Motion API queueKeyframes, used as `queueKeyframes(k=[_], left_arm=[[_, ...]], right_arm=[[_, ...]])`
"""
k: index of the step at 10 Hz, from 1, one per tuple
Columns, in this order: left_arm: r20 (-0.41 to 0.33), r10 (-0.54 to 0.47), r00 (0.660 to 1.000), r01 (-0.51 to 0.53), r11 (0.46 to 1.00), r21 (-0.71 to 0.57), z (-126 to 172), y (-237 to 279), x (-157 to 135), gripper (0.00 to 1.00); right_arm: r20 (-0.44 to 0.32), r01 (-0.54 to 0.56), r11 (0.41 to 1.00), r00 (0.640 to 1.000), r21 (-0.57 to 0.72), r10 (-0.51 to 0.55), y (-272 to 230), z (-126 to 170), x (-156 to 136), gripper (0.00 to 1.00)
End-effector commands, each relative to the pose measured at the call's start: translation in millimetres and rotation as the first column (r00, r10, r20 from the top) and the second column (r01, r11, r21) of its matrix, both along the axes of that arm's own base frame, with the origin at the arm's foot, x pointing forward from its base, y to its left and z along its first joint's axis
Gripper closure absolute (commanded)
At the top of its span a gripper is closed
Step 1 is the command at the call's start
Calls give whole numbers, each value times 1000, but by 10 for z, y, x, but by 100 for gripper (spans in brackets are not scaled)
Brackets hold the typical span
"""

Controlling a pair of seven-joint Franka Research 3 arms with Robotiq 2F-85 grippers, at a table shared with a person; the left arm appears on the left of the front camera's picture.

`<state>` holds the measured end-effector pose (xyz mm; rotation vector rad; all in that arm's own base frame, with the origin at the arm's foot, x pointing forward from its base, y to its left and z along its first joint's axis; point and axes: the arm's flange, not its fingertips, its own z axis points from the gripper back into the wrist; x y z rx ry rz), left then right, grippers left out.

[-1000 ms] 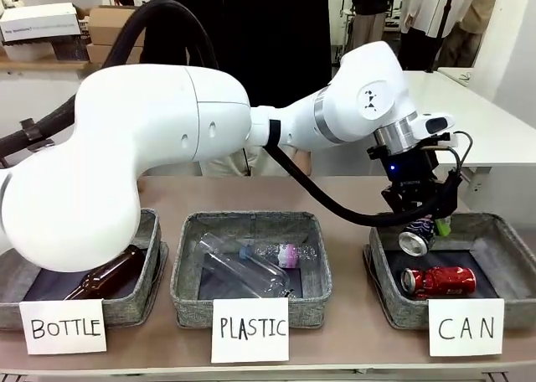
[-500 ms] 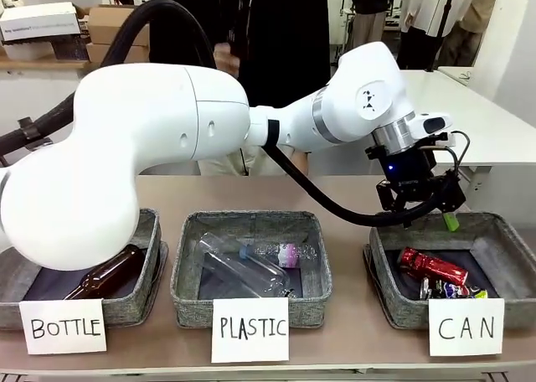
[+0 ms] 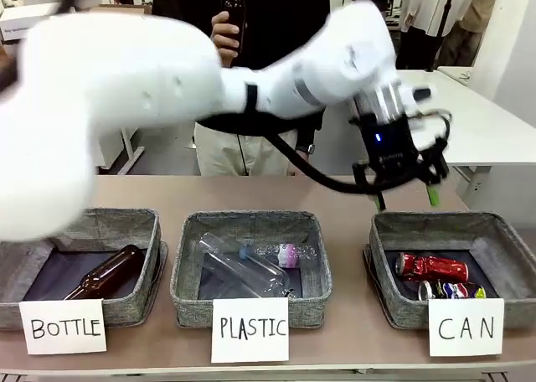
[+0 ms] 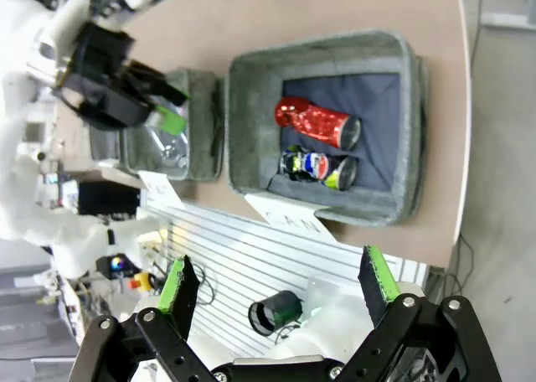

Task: Sort the can waste into the basket.
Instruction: Pick up the can waste from the table and place it in the right Fabric basket.

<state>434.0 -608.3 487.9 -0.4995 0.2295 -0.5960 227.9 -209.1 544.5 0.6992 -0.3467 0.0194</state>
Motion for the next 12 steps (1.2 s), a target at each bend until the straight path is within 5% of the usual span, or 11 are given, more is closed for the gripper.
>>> queueKeyframes(k=[1, 4, 6, 7, 9, 10, 11, 12], left_arm=[[-66, 182, 981, -183, 983, -10, 761, 1026, -370, 0], [-59, 439, 897, -440, 869, -227, 1567, 2465, -780, 0], [-239, 485, 842, -540, 762, -358, 1864, 3655, -880, 0], [-271, 479, 835, -551, 723, -417, 1857, 4181, -892, 0], [-333, 350, 876, -478, 719, -504, 1629, 5162, -725, 0], [-397, 306, 865, -480, 732, -483, 1425, 5672, -475, 0], [-496, 301, 814, -528, 740, -417, 1200, 5974, -247, 0], [-550, 242, 800, -526, 724, -446, 986, 6205, -45, 0]], right_arm=[[24, -104, 994, 994, -18, 104, 409, 33, 373, 0], [146, -204, 978, 969, 36, 197, 1452, 234, 940, 0], [122, -196, 942, 978, 273, 169, 2180, 365, 1239, 0], [53, -146, 911, 989, 385, 137, 2402, 399, 1353, 0], [-100, -9, 856, 993, 517, 71, 2646, 437, 1515, 0], [-156, 25, 788, 984, 615, 91, 2682, 446, 1560, 0], [-229, 71, 775, 969, 628, 97, 2661, 416, 1597, 0], [-293, 61, 777, 942, 627, 162, 2645, 389, 1570, 0]])
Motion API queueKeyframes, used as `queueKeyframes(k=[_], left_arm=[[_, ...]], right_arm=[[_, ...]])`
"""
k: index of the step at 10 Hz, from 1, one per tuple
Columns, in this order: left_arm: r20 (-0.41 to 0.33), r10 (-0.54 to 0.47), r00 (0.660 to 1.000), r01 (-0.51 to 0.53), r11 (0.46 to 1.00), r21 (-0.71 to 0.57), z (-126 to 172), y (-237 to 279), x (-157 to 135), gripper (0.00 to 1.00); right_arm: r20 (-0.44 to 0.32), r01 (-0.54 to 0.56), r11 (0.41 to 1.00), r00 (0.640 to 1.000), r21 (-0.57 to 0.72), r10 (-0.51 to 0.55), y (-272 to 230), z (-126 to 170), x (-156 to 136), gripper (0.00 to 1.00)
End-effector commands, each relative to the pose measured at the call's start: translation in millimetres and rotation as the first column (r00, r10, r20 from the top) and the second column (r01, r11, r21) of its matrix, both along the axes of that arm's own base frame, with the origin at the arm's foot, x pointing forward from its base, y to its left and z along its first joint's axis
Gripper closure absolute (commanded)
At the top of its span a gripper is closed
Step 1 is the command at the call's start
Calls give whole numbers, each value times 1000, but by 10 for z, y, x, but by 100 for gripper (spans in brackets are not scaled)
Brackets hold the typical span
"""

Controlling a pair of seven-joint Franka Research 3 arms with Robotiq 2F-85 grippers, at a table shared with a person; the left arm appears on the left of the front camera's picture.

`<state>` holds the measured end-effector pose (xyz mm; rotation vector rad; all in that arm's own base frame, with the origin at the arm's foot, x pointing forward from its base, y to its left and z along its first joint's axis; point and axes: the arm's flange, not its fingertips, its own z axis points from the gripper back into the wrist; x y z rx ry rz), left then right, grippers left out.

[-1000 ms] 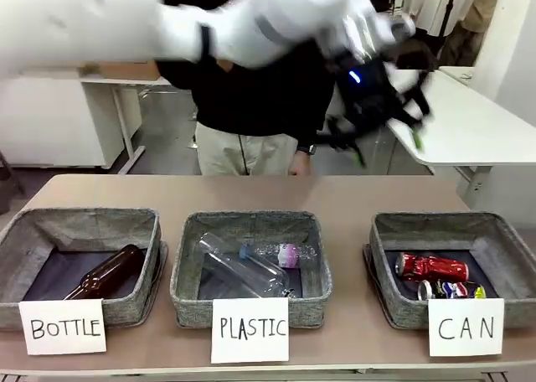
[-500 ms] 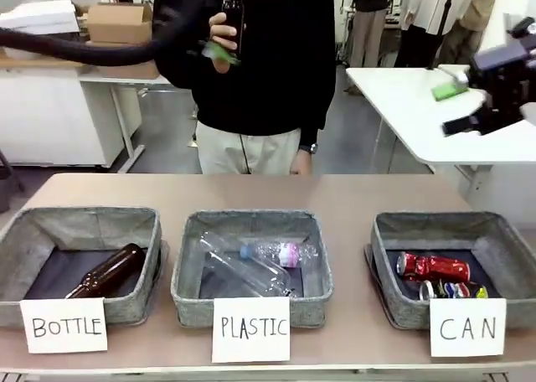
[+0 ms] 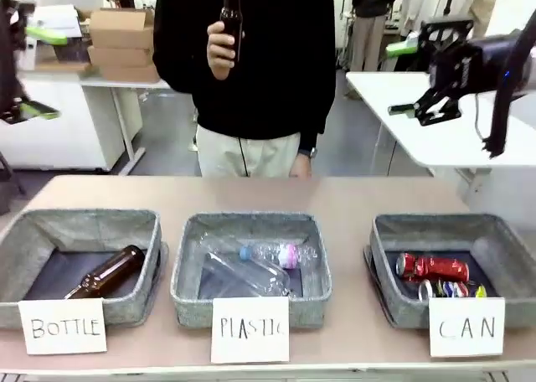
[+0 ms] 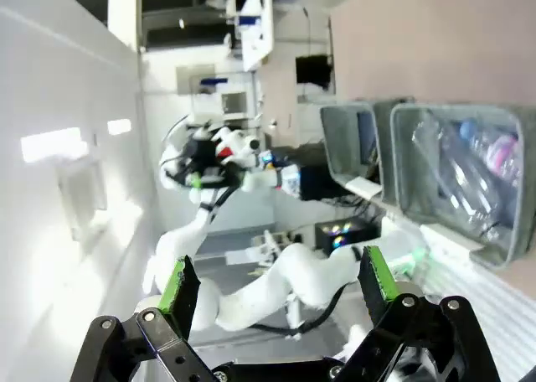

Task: Sort the can waste into the basket.
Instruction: Pick up the can waste from the table and place it in the right Fabric basket.

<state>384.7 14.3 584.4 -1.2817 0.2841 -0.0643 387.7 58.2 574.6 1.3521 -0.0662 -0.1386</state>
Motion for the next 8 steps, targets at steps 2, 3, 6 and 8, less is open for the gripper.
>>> queueKeyframes(k=[2, 3, 6, 8], left_arm=[[-71, -13, 997, 5, 993, -116, -305, 216, 743, 0], [-51, -28, 998, 26, 999, -39, -289, 177, 290, 0], [-51, -28, 998, 26, 999, -39, -289, 177, 290, 0], [-51, -28, 998, 26, 999, -39, -289, 177, 290, 0]], right_arm=[[-35, -132, 991, 991, 16, 133, -85, 167, -184, 0], [-46, -23, 1000, 999, 10, 24, -15, -13, -32, 0], [-46, -23, 1000, 999, 10, 24, -15, -13, -32, 0], [-46, -23, 1000, 999, 10, 24, -15, -13, -32, 0]])
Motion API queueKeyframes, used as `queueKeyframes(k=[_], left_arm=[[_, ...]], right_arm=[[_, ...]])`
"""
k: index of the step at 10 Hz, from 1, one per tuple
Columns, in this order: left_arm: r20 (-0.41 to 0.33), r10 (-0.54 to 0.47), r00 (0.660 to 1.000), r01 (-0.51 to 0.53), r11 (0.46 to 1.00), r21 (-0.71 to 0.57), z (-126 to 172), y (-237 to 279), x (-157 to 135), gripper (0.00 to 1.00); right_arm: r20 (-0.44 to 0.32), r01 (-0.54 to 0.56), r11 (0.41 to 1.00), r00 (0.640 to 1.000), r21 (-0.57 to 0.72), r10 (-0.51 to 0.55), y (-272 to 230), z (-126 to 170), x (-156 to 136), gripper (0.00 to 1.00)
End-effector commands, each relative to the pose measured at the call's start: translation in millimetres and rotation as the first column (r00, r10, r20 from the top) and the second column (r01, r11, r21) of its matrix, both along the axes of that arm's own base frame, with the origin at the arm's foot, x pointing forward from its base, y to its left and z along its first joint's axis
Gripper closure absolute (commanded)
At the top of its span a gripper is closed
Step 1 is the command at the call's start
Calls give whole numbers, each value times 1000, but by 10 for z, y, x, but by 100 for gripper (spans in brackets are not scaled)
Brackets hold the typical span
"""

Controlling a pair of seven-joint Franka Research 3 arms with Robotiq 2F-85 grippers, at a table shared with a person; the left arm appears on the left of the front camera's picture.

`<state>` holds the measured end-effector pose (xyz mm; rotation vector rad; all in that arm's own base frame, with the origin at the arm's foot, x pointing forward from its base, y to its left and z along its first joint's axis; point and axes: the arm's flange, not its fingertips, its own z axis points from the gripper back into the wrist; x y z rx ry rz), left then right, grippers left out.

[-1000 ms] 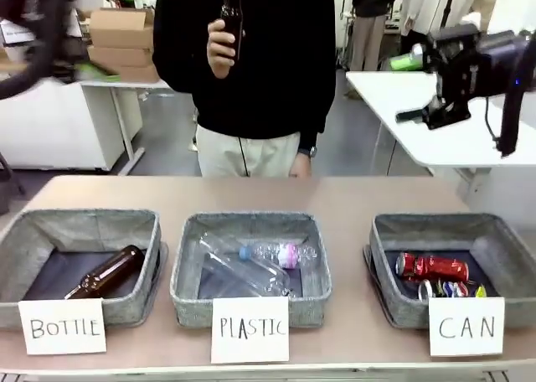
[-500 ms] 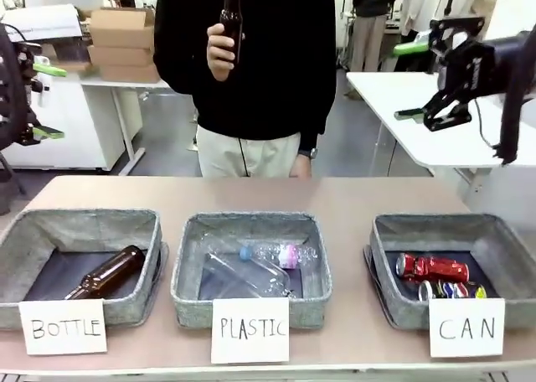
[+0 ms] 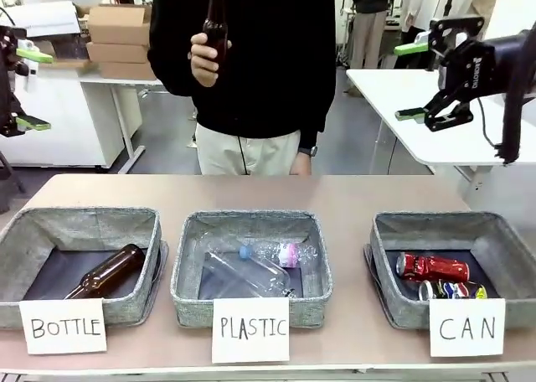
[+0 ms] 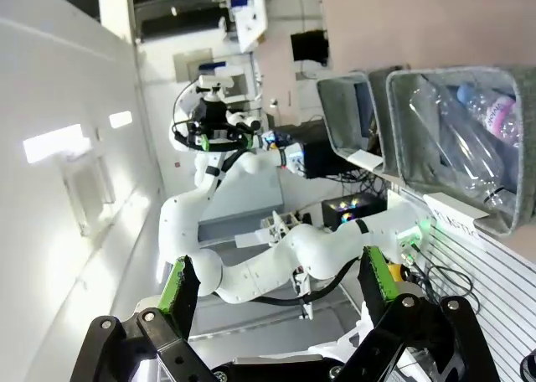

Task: Sort the can waste into the basket.
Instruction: Pick up the can waste from the table and place it in the right Fabric basket.

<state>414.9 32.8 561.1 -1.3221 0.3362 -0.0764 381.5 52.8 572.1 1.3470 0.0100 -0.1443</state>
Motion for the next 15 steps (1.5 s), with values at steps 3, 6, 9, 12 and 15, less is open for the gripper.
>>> queueKeyframes(k=[3, 6, 9, 12, 15], left_arm=[[-16, 6, 1000, -6, 1000, 5, -56, -8, -12, 0], [-16, 6, 1000, -6, 1000, 5, -56, -8, -12, 0], [-16, 6, 1000, -6, 1000, 5, -56, -8, -12, 0], [-16, 6, 1000, -6, 1000, 5, -56, -8, -12, 0], [-16, 6, 1000, -6, 1000, 5, -56, -8, -12, 0]], right_arm=[[12, 17, 1000, 1000, 10, -17, 40, 12, 30, 0], [12, 17, 1000, 1000, 10, -17, 40, 12, 30, 0], [12, 17, 1000, 1000, 10, -17, 40, 12, 30, 0], [12, 17, 1000, 1000, 10, -17, 40, 12, 30, 0], [12, 17, 1000, 1000, 10, -17, 40, 12, 30, 0]])
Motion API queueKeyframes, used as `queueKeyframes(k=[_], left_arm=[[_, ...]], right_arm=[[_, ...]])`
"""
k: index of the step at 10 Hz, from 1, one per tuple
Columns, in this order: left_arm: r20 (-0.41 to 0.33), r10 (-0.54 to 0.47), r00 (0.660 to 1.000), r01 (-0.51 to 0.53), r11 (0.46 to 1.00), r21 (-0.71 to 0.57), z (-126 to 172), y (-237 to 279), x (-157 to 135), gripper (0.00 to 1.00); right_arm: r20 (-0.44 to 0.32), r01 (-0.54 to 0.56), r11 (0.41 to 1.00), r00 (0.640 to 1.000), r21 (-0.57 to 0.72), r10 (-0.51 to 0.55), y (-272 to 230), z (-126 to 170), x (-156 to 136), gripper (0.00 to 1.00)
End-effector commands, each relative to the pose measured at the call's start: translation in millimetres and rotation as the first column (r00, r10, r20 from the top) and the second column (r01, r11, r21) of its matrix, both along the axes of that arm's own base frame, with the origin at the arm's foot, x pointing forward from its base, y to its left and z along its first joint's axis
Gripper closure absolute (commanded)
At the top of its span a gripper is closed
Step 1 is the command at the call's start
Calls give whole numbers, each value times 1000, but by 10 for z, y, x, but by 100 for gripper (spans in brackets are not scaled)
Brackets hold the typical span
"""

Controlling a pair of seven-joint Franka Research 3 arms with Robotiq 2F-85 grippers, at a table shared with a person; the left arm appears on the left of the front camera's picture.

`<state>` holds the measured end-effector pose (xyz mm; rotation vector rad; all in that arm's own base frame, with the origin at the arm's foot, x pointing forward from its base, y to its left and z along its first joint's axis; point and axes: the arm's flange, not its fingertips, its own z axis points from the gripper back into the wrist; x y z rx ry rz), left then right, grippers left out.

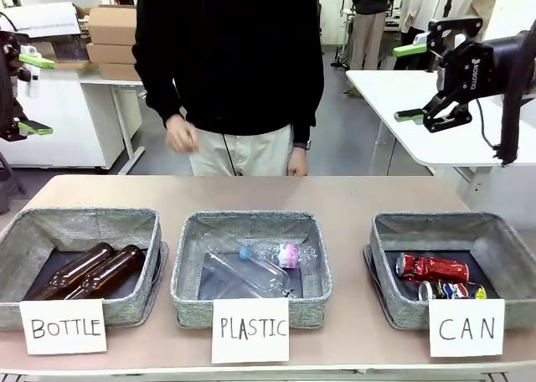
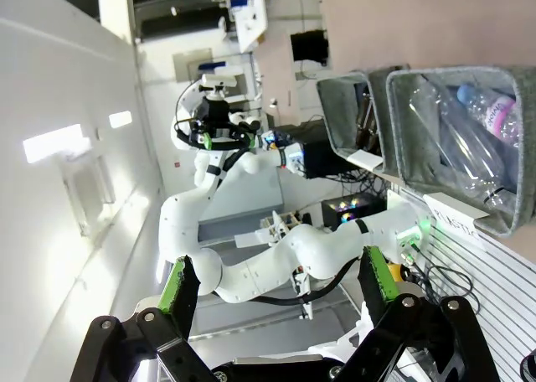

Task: Sort the can waste into the basket.
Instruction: Pick up the can waste from the table and place it in the right Fabric basket.

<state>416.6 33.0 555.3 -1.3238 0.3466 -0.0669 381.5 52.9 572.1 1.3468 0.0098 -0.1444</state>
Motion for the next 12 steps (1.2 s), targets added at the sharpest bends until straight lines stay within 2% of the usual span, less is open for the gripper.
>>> queueKeyframes(k=[1, 12], left_arm=[[-3, 5, 1000, -5, 1000, 5, 2, -9, -29, 0], [-3, 5, 1000, -5, 1000, 5, 2, -9, -29, 0]], right_arm=[[12, 16, 1000, 1000, 10, -17, 38, 12, 30, 0], [12, 16, 1000, 1000, 10, -17, 38, 12, 30, 0]])
